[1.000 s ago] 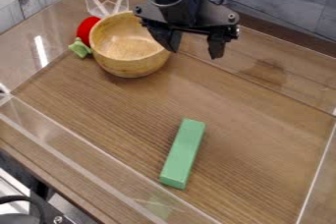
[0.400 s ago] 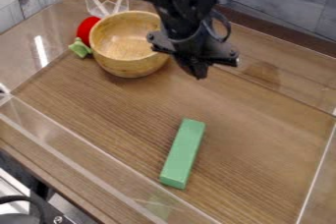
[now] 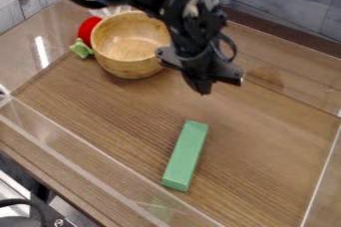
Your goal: Remove the green stick from the brown bowl and put it on the table
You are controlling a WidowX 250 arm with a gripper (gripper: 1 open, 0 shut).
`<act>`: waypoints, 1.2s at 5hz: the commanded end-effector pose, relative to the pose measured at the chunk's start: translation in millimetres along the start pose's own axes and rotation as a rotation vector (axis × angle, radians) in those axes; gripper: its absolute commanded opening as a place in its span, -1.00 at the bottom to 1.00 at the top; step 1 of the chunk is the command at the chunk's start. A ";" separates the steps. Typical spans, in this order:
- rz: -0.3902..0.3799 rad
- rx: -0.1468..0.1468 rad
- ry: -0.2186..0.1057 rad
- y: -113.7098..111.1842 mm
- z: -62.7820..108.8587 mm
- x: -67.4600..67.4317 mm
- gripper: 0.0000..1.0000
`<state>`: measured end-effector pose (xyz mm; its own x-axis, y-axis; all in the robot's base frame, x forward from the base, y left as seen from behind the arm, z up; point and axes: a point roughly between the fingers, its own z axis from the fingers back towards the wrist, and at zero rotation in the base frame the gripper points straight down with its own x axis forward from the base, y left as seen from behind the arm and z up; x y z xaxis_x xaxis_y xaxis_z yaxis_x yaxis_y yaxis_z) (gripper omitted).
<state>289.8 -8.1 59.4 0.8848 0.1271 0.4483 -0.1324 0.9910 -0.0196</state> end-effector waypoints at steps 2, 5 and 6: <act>0.058 0.027 -0.014 0.9 5.7 33.6 1.00; 0.104 0.075 0.030 29.3 -26.8 42.7 1.00; 0.101 0.058 0.041 34.8 -19.8 44.5 1.00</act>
<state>317.9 31.5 36.6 0.9120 0.2319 0.3383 -0.2470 0.9690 0.0017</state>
